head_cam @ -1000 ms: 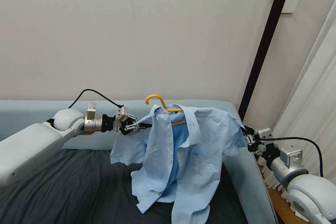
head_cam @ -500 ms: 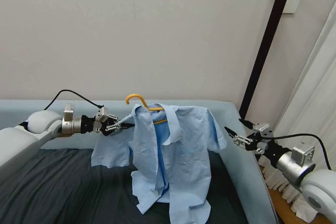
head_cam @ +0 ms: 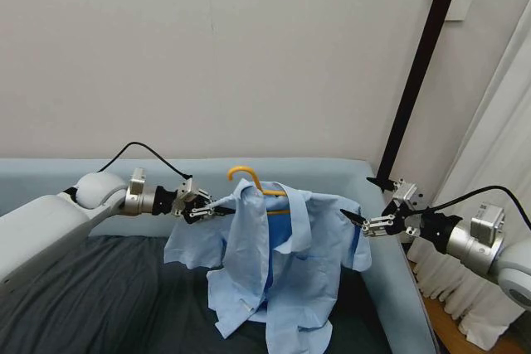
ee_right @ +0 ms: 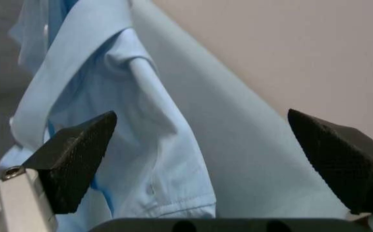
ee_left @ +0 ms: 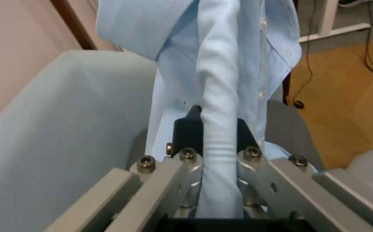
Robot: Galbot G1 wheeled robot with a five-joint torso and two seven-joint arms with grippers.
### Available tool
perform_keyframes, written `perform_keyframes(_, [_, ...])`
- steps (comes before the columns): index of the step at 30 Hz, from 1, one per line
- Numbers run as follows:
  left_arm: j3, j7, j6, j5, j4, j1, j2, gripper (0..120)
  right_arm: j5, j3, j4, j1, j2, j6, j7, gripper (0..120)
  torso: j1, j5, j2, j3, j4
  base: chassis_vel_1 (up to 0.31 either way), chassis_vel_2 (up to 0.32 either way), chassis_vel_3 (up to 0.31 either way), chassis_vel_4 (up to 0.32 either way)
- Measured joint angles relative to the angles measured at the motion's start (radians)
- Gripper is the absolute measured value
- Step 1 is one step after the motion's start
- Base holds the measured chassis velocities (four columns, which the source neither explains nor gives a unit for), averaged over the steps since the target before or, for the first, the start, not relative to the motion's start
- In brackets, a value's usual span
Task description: Pick up the clothes from the sofa and hang them on the clothes hanger.
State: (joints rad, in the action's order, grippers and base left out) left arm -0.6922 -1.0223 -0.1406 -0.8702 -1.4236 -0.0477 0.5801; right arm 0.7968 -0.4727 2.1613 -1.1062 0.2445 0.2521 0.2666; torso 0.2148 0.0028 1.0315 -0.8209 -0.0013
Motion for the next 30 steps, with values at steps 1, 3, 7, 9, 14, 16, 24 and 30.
perform_keyframes(1, [0.000, 0.000, 0.000, 0.000, 0.000, 0.000, 0.000, 1, 0.000, 0.000, 0.000, 0.000, 0.000, 0.000, 0.000, 100, 0.000, 0.0000, 0.000, 0.000, 0.0000, 0.000, 0.000, 0.000, 0.000])
perform_keyframes(3, [-0.036, 0.000, 0.000, 0.002, 0.001, -0.023, 0.021, 1, 0.005, 0.002, 0.014, -0.011, -0.046, 0.030, 0.006, 100, 0.000, 0.0001, 0.000, 0.000, 0.0003, 0.000, 0.000, 0.000, 0.000])
perform_keyframes(7, [-0.079, 0.000, -0.001, 0.003, 0.012, -0.055, 0.058, 1, 0.024, 0.003, 0.043, -0.025, -0.093, 0.084, 0.005, 100, 0.000, 0.0001, 0.000, 0.000, 0.0000, 0.000, 0.000, 0.000, 0.000])
perform_keyframes(9, [-0.103, -0.001, -0.002, 0.003, 0.015, -0.074, 0.082, 1, 0.024, 0.004, 0.063, -0.030, -0.115, 0.116, -0.003, 100, 0.000, 0.0003, 0.000, 0.000, -0.0003, 0.000, 0.000, 0.000, 0.000])
perform_keyframes(14, [-0.117, -0.004, -0.003, 0.008, 0.002, -0.079, 0.086, 1, 0.014, 0.010, 0.074, -0.036, -0.173, 0.158, 0.001, 100, 0.000, 0.0001, 0.000, 0.000, 0.0002, 0.000, 0.000, 0.000, 0.000])
perform_keyframes(16, [-0.118, -0.005, -0.003, 0.010, 0.000, -0.078, 0.086, 1, 0.007, 0.010, 0.073, -0.040, -0.189, 0.160, 0.005, 100, 0.000, 0.0000, 0.000, 0.000, 0.0003, 0.000, 0.000, 0.000, 0.000])
perform_keyframes(24, [-0.124, -0.008, 0.003, 0.014, -0.021, -0.076, 0.095, 1, -0.014, 0.010, 0.073, -0.057, -0.263, 0.167, 0.018, 100, 0.000, 0.0000, 0.000, 0.000, -0.0002, 0.000, 0.000, 0.000, 0.000])
perform_keyframes(30, [-0.126, -0.008, 0.013, 0.007, -0.041, -0.076, 0.090, 1, -0.020, 0.012, 0.070, -0.068, -0.280, 0.160, 0.011, 100, 0.000, 0.0001, 0.000, 0.000, -0.0001, 0.000, 0.000, 0.000, 0.000])
